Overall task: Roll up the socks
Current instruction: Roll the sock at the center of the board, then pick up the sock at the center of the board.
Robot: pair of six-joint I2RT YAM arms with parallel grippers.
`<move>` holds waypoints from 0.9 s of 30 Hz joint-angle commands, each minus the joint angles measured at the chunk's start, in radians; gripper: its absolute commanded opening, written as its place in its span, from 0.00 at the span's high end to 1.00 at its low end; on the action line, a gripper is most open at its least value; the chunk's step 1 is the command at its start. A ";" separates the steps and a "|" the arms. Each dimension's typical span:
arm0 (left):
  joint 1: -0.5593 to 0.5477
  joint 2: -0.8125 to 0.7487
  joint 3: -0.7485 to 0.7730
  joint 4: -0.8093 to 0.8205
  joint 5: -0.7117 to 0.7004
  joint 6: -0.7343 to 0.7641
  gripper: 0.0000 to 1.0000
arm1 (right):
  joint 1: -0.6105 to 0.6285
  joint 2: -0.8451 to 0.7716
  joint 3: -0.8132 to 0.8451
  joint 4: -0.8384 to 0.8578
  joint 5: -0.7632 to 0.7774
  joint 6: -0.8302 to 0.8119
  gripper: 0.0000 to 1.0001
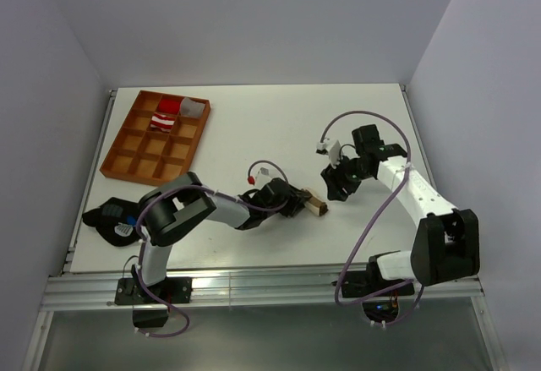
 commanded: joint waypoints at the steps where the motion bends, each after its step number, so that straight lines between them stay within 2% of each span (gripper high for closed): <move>1: 0.025 0.020 -0.006 -0.258 -0.054 0.123 1.00 | -0.028 -0.038 0.048 -0.034 -0.039 -0.016 0.41; 7: 0.053 -0.042 -0.008 -0.266 -0.063 0.251 1.00 | -0.079 -0.068 0.048 0.021 0.027 0.024 0.41; 13: 0.142 -0.102 0.005 -0.275 0.011 0.490 1.00 | -0.129 -0.097 0.051 0.023 0.038 0.035 0.41; 27: 0.271 -0.171 0.041 -0.297 0.119 0.696 1.00 | -0.166 -0.135 0.049 0.024 0.039 0.048 0.41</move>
